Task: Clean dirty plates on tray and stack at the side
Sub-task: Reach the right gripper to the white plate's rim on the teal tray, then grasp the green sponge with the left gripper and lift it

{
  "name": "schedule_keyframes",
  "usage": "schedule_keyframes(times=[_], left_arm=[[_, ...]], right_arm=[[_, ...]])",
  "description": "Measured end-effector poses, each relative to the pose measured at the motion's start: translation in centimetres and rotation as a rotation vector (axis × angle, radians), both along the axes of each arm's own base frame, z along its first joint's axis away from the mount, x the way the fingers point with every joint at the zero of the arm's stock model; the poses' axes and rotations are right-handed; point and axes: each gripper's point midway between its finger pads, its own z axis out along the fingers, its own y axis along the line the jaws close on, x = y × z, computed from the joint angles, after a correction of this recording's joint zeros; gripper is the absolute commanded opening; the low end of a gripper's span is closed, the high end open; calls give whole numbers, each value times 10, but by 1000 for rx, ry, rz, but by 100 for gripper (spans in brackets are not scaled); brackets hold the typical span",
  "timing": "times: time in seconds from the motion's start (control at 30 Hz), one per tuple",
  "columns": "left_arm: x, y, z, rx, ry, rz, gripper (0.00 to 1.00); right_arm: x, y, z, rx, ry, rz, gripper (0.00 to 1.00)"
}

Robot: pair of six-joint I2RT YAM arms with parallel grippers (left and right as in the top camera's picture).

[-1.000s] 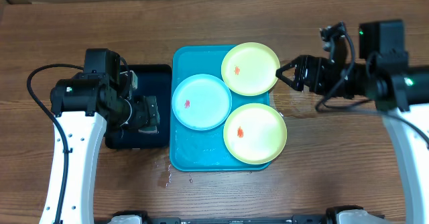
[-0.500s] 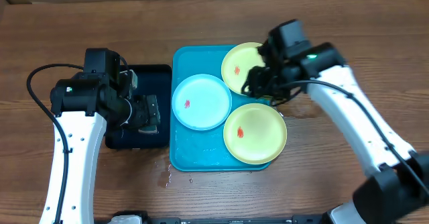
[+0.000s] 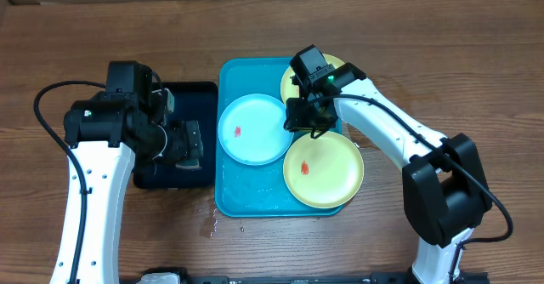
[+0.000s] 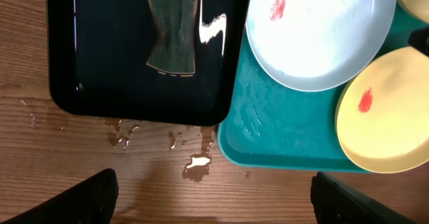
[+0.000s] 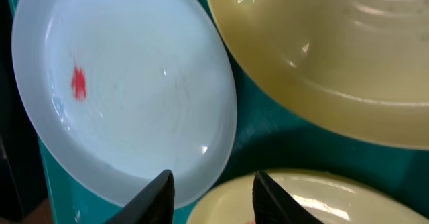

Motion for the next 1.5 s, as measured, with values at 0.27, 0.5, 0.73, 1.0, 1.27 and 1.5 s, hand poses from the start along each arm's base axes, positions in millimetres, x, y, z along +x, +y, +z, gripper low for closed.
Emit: schedule_keyframes(times=[0.27, 0.5, 0.73, 1.0, 1.27, 1.5], left_arm=[[0, 0, 0, 0, 0, 0, 93], [0, 0, 0, 0, 0, 0, 93], [0, 0, 0, 0, 0, 0, 93], [0, 0, 0, 0, -1, 0, 92], [6, 1, 1, 3, -26, 1, 88], [21, 14, -5, 66, -76, 68, 80]], right_arm=[[15, 8, -16, 18, -39, -13, 33], [15, 2, -31, 6, -45, -62, 28], [13, 0, -45, 6, -50, -78, 18], [16, 2, -44, 15, -62, -82, 4], [15, 1, -44, 15, -61, -82, 4], [14, 1, -45, 11, -55, -82, 6]])
